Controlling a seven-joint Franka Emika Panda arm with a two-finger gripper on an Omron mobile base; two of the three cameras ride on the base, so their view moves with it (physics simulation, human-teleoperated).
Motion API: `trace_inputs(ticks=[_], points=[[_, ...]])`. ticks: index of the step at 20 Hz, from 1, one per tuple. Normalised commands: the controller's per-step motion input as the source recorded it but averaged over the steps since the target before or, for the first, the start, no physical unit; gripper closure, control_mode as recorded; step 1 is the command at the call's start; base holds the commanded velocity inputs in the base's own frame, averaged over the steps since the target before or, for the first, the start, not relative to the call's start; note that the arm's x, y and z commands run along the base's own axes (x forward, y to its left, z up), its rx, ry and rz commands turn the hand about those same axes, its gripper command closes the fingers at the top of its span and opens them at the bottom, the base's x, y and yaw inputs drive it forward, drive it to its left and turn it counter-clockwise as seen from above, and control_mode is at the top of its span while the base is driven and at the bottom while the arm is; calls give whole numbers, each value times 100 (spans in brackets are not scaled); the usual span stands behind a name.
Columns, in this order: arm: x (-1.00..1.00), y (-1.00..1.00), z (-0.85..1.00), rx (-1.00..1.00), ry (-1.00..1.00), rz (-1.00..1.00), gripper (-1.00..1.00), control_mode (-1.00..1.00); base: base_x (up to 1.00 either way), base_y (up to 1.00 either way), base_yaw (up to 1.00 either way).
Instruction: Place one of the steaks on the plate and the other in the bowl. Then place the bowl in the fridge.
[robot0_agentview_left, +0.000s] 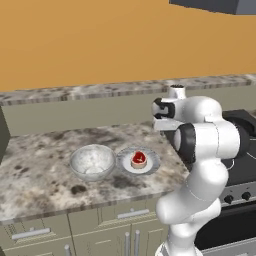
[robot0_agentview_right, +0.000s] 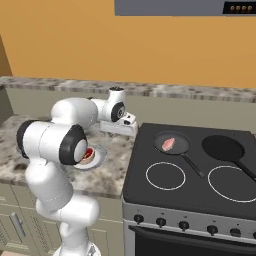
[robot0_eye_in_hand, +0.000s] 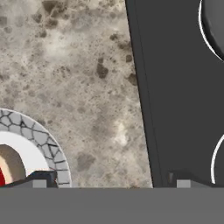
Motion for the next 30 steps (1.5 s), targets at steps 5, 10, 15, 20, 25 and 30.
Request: trace_inputs(ticks=[5, 10, 15, 20, 25, 30], points=[[12, -100, 0, 5, 1, -5, -100, -100, 0, 0, 0], [24, -100, 0, 0, -4, -2, -100, -100, 0, 0, 0], [77, -94, -1, -6, -3, -3, -100, -100, 0, 0, 0], [34, -54, 1, -2, -6, 0, -100, -100, 0, 0, 0], [19, 0, -8, 0, -1, 0, -100, -100, 0, 0, 0], [34, -16, -16, 0, 0, 0, -100, -100, 0, 0, 0]])
